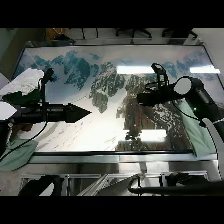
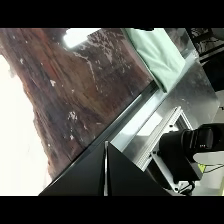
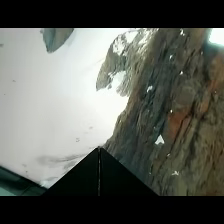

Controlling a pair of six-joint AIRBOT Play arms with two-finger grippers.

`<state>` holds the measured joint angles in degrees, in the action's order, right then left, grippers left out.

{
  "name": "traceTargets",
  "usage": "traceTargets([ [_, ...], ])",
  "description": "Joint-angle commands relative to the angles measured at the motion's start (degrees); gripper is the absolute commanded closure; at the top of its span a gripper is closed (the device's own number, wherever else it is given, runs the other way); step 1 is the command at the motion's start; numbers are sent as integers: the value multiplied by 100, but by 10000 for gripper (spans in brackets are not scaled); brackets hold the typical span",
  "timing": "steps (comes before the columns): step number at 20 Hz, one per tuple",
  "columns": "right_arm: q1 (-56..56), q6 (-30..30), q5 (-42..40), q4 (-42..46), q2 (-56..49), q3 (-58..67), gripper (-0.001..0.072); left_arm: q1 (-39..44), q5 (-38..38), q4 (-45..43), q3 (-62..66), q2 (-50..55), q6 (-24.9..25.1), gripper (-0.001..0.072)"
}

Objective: Fold the shirts.

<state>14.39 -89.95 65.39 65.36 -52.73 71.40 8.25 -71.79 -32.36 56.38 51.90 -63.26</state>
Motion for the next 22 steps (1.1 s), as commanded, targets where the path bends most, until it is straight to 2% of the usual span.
traceTargets([
  [1, 4, 0, 0, 0, -4, -2, 692, 4, -2, -2, -2, -4, 2, 684],
  [6, 4, 0, 0, 0, -4, -2, 692, 4, -2, -15, 4, -4, 2, 684],
  [8, 4, -2, 0, 2, -4, -2, 691, 4, 96, -317, 109, 2, -28, 684],
  [10, 4, -2, 0, 2, -4, -2, 692, 4, 221, -1248, 472, 20, -385, 685],
  [13, 4, -2, 0, 0, -4, -2, 691, 4, 236, -3718, 1366, 280, -1388, 679],
  [14, 4, -2, 0, 0, -4, -2, 691, 4, 247, -4553, 1661, 433, -1604, 609],
  [15, 4, -2, 0, 0, -4, -2, 691, 4, 293, -5447, 1950, 645, -1685, 188],
  [16, 4, 0, 0, 0, -7, -2, 692, 2, 435, -6380, 2199, 905, -1930, -1],
  [18, 4, -2, 0, 0, -7, -2, 692, -122, 791, -7748, 2570, 1526, -2087, 0],
  [22, 2, 0, -2, 0, -9, -2, 691, -975, 2190, -8054, 3327, 3239, -2055, -1],
])
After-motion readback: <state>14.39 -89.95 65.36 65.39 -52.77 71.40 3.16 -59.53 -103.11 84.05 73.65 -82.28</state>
